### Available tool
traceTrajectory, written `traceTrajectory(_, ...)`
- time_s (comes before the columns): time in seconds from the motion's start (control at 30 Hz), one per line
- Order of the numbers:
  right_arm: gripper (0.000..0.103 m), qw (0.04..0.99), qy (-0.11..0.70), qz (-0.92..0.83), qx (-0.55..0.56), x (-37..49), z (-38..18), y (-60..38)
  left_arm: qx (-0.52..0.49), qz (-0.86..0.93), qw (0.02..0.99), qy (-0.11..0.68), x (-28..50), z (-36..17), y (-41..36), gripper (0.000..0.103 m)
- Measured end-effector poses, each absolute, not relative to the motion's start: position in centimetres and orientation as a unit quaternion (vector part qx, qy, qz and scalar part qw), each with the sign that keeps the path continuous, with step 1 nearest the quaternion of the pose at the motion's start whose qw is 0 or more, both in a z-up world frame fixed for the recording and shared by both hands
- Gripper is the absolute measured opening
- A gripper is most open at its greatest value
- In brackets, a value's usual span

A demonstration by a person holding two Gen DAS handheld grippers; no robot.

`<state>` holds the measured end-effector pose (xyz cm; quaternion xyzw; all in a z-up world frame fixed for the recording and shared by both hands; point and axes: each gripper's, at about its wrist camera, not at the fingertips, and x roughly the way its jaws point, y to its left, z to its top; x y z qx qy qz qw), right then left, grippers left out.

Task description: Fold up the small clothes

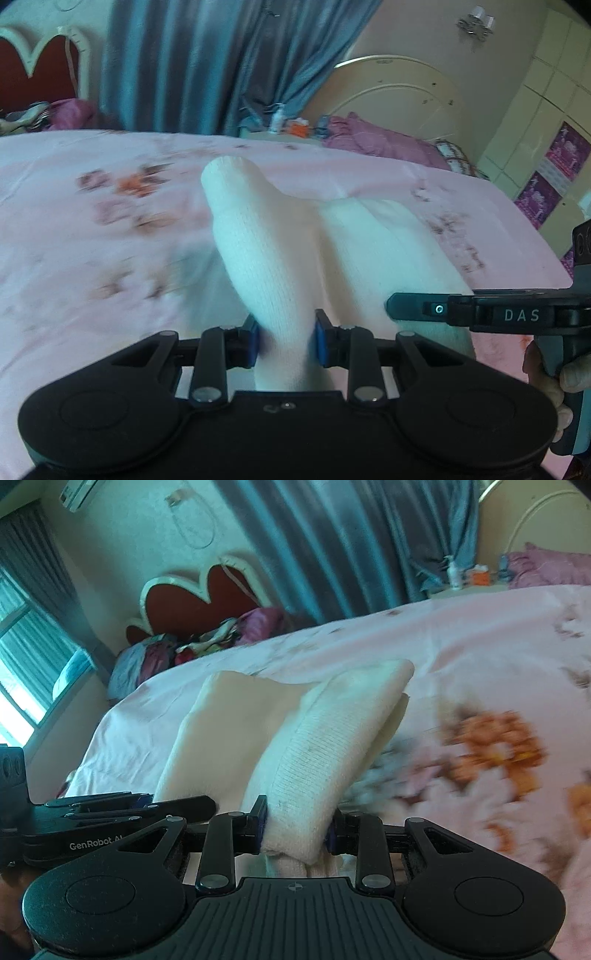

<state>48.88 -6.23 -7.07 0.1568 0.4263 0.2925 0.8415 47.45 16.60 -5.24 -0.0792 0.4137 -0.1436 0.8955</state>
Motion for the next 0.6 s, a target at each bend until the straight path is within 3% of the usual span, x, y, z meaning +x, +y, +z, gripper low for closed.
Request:
traceTrajectory(0.3,0.029,0.812,0.466,0.304,0.174,50.0,-10.6,1.1,-0.097,-0.117,0.885,0.44,47.3,-7.5,24.0,0.028)
traceTrajectory(0.47,0.03,0.801,0.498,0.275,0.186,51.2,-14.5,1.3,-0.132,-0.104,0.876,0.452,47.5,-10.5,26.6,0.042)
traceTrajectory(0.6,0.037,0.798,0.498,0.283,0.185,51.7,-14.9,0.6,-0.139,-0.11,0.877,0.447,47.2,-11.0,27.3,0.043)
